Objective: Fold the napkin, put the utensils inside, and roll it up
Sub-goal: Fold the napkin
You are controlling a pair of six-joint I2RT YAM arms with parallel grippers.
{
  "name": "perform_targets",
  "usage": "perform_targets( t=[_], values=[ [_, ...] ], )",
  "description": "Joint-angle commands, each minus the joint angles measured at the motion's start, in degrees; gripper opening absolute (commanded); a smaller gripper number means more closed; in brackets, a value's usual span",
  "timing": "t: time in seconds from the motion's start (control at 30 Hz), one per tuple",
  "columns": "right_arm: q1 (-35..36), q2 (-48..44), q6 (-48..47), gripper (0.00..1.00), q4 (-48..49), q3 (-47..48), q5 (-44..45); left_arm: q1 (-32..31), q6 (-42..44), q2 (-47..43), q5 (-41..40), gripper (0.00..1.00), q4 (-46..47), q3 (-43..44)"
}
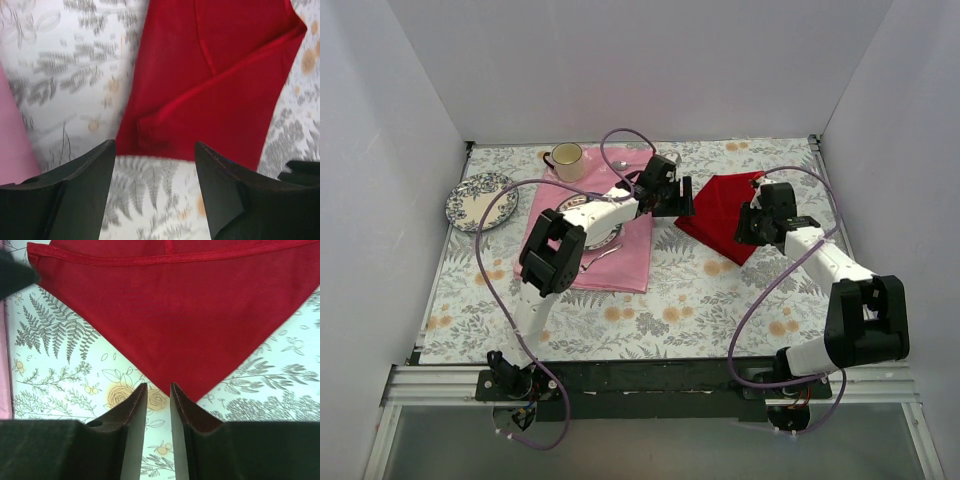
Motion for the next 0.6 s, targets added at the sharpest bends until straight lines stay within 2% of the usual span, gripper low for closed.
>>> perform_targets(
  t=[0.0,0.2,0.33,0.57],
  values=[
    [0.04,3.93,-0.21,0.3,3.26,1.67,-4.68,0.29,4.46,4.89,-5.97,0.63,-1.65,7.9],
    [-0.05,6.3,-0.21,0.25,4.14,1.05,-4.51,0.29,4.72,6.92,-5.26,0.6,-1.57,8.52],
    [-0.31,7.09,-0.03,0.22,3.27,0.79,-4.15,0.29,4.81,7.18,-5.61,0.52,-1.39,7.91],
    [-0.49,4.55,0.76,0.19,3.44,-3.69,-4.33,0.29,4.46,5.69,-5.88,0.48,-0.34,5.45]
  ],
)
